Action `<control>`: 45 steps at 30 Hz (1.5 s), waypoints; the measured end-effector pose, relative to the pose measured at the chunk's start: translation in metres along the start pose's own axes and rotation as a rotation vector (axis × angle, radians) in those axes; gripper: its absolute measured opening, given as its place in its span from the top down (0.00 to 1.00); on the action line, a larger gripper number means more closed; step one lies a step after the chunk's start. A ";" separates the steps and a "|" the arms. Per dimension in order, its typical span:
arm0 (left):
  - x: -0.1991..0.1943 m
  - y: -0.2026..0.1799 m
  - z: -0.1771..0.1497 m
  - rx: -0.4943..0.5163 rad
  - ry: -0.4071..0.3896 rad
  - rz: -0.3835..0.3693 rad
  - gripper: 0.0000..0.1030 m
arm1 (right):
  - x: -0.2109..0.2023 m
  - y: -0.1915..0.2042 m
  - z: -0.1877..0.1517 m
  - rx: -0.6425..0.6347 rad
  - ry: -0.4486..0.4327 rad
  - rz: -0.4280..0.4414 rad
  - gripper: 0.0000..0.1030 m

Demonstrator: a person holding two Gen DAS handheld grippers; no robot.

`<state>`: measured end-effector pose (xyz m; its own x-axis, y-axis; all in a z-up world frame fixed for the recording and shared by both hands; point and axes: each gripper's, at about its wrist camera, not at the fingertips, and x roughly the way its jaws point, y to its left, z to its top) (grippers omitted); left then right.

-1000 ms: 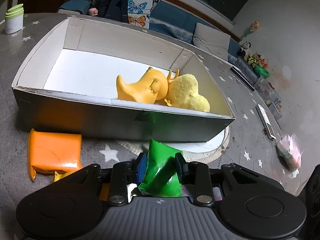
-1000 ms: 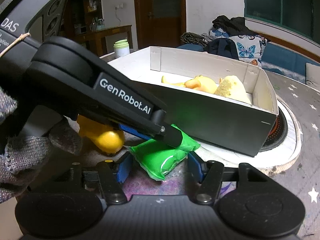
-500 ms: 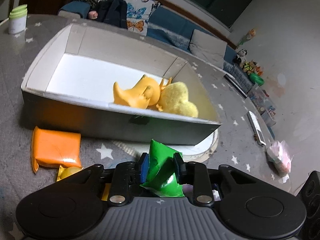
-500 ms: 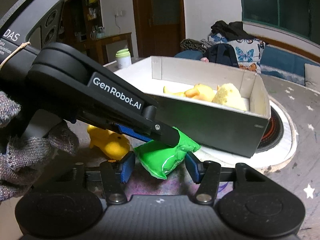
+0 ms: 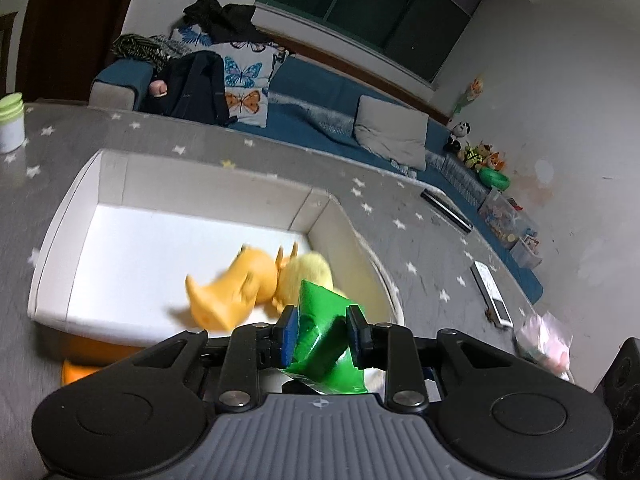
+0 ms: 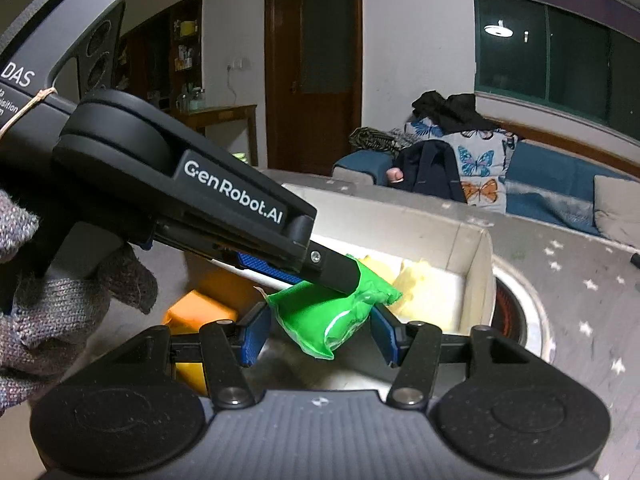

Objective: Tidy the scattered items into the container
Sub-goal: 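Lift the green packet into the box and release it with the left tool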

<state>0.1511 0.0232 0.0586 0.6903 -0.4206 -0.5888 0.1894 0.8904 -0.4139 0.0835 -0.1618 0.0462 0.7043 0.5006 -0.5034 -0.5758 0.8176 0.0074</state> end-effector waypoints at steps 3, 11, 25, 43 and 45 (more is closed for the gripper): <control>0.008 0.002 0.012 0.000 -0.015 -0.007 0.72 | 0.008 -0.007 0.008 0.009 -0.010 -0.012 0.46; 0.035 0.009 0.027 -0.017 -0.013 0.005 0.72 | 0.035 -0.023 0.017 0.037 -0.004 -0.028 0.46; 0.045 0.019 0.022 -0.033 -0.004 0.013 0.72 | 0.050 -0.030 0.007 0.045 0.023 -0.045 0.45; -0.002 0.019 -0.008 -0.008 -0.040 0.050 0.72 | 0.007 -0.006 -0.009 0.048 -0.001 -0.025 0.43; -0.009 0.021 -0.012 -0.010 -0.038 0.052 0.72 | 0.004 -0.002 -0.013 0.054 0.009 -0.015 0.41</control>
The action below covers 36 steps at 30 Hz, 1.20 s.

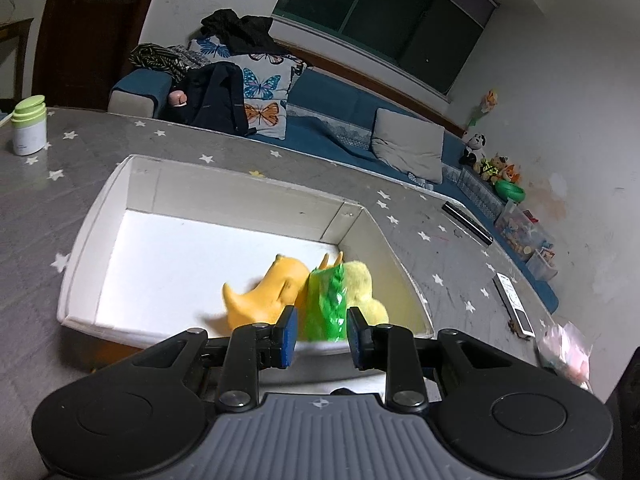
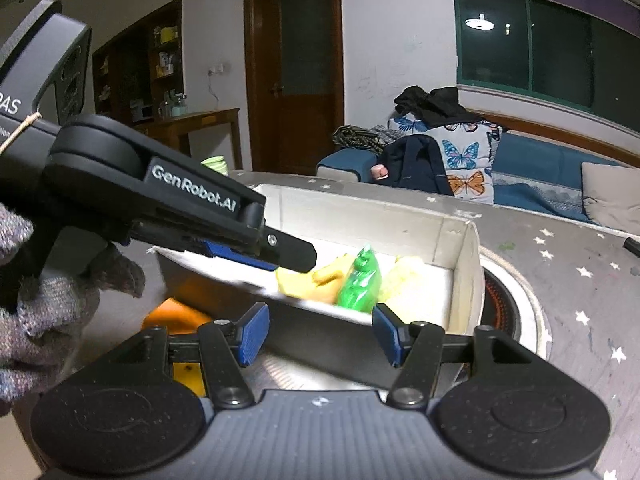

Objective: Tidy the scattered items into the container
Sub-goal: 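Lift the green packet into the box and release it with the left tool, then move the left tool down and grasp the small yellow rubber duck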

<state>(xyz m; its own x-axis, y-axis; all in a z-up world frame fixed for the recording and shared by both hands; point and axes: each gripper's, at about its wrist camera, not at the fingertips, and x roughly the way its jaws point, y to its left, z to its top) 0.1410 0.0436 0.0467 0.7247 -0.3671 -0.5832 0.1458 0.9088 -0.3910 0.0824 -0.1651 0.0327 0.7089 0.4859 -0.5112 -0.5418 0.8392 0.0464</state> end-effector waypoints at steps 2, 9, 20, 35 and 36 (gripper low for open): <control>-0.006 0.003 -0.004 -0.002 0.002 0.007 0.72 | 0.000 0.003 -0.004 0.011 0.010 0.015 0.38; -0.022 0.023 -0.020 -0.031 0.020 0.068 0.72 | 0.006 0.017 -0.016 0.018 0.052 0.078 0.38; -0.054 0.052 -0.043 -0.099 0.022 0.113 0.71 | 0.027 0.048 -0.022 -0.060 0.112 0.195 0.37; -0.066 0.070 -0.069 -0.156 0.050 0.111 0.70 | 0.047 0.077 -0.025 -0.164 0.174 0.248 0.44; -0.066 0.072 -0.069 -0.161 0.052 0.112 0.70 | 0.046 0.079 -0.025 -0.173 0.174 0.253 0.44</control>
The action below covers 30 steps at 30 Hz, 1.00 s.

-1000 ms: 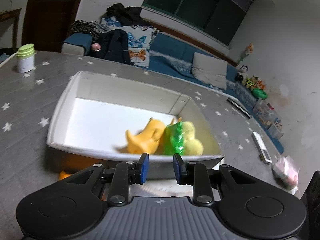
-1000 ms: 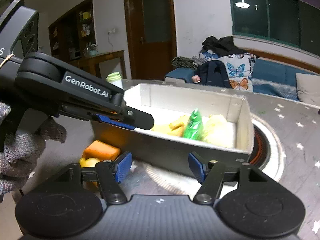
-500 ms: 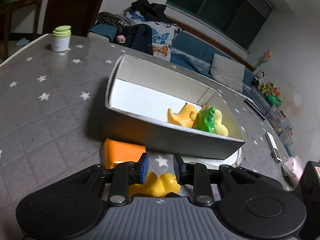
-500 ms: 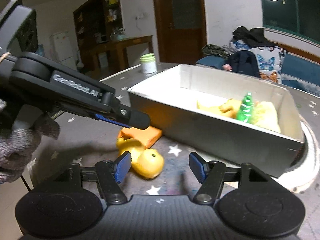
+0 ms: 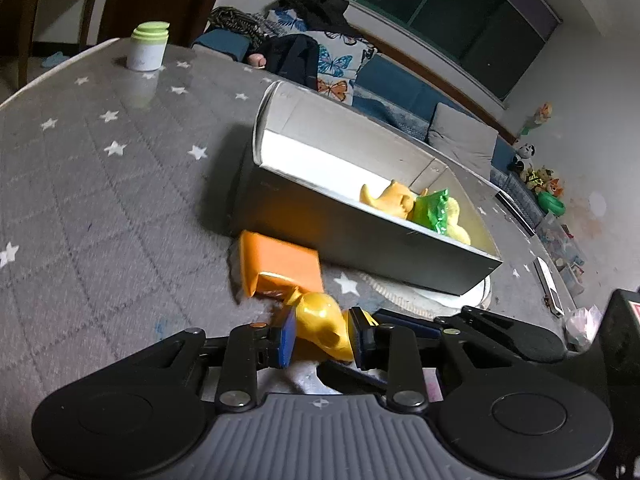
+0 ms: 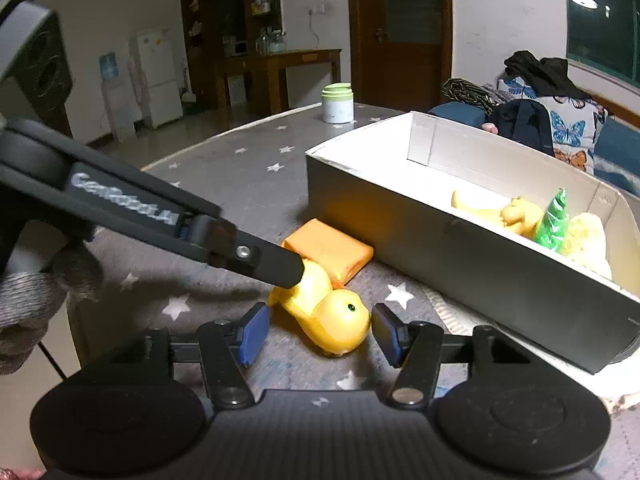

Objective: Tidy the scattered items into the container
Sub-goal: 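Move the left tool down and grasp the small yellow rubber duck, then carry the yellow duck into the box and open the left tool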

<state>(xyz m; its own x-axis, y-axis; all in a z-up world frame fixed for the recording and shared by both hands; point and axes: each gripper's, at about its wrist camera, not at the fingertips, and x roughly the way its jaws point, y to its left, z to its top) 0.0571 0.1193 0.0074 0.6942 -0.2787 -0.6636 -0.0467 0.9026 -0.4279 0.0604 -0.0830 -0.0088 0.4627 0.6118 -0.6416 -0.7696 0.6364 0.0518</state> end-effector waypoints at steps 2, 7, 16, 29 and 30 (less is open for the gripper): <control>0.001 0.003 -0.001 -0.011 0.000 0.003 0.70 | 0.000 0.003 -0.001 -0.012 0.003 0.006 0.44; 0.005 0.009 -0.001 -0.052 0.009 -0.010 0.69 | 0.005 0.003 0.000 -0.005 0.002 0.003 0.45; 0.011 0.012 -0.004 -0.110 0.013 -0.019 0.68 | 0.011 0.001 -0.003 0.017 0.006 -0.020 0.58; -0.001 0.001 -0.006 -0.061 0.019 -0.035 0.72 | -0.009 0.010 -0.008 -0.013 -0.026 -0.025 0.66; -0.003 0.000 -0.007 -0.057 0.016 -0.038 0.72 | -0.010 0.011 -0.008 -0.015 -0.029 -0.027 0.66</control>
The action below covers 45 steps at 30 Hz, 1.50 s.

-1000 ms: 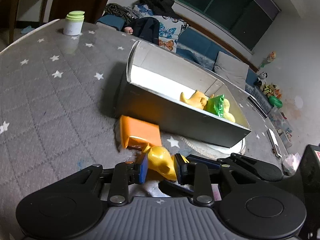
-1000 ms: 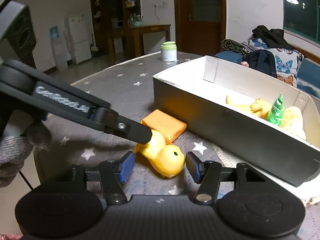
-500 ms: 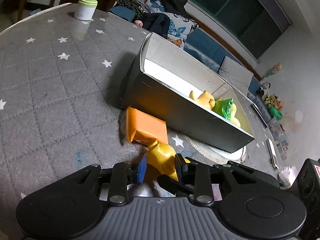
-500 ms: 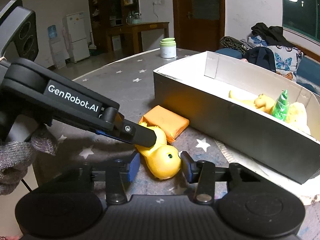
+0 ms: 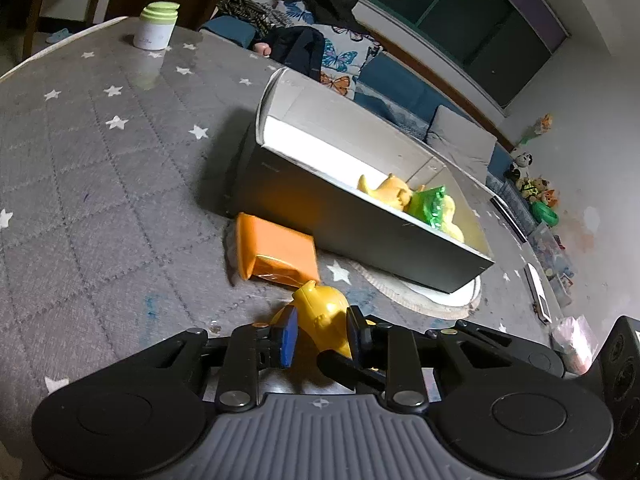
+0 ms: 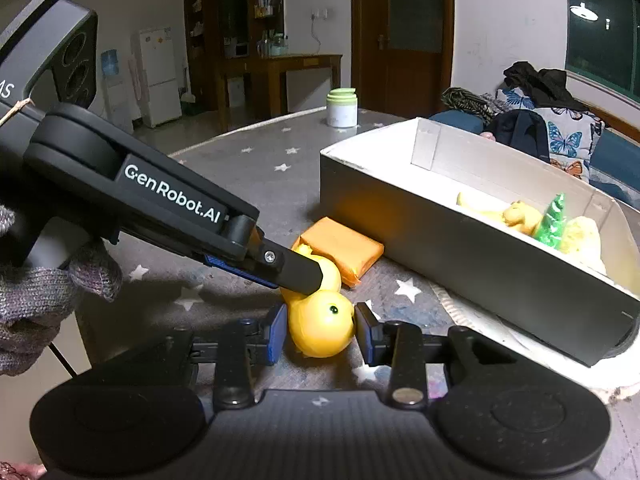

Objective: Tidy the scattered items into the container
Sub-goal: 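Carry the yellow duck into the box and open the left tool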

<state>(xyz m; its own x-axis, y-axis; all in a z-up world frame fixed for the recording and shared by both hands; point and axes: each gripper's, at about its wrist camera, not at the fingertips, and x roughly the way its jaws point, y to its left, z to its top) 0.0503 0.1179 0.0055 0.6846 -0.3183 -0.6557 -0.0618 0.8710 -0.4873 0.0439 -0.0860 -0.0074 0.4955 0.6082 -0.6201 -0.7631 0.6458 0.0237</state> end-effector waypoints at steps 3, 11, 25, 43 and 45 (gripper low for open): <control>-0.005 -0.004 0.000 0.012 -0.006 -0.011 0.72 | -0.009 0.001 0.001 -0.004 -0.016 -0.003 0.66; -0.019 -0.024 0.021 0.055 -0.074 -0.038 0.73 | -0.028 -0.005 0.019 0.011 -0.101 -0.035 0.66; 0.016 -0.038 0.096 0.086 -0.157 -0.050 0.74 | -0.001 -0.045 0.078 0.050 -0.177 -0.123 0.66; 0.069 -0.004 0.114 0.046 -0.070 -0.006 0.74 | 0.065 -0.077 0.075 0.144 -0.061 -0.090 0.66; 0.067 -0.001 0.114 0.043 -0.074 -0.007 0.74 | 0.063 -0.076 0.074 0.140 -0.064 -0.095 0.66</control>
<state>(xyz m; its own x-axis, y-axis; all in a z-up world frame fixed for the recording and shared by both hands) 0.1788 0.1378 0.0278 0.7367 -0.2977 -0.6072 -0.0265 0.8844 -0.4659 0.1636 -0.0628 0.0094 0.5913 0.5670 -0.5734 -0.6488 0.7568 0.0793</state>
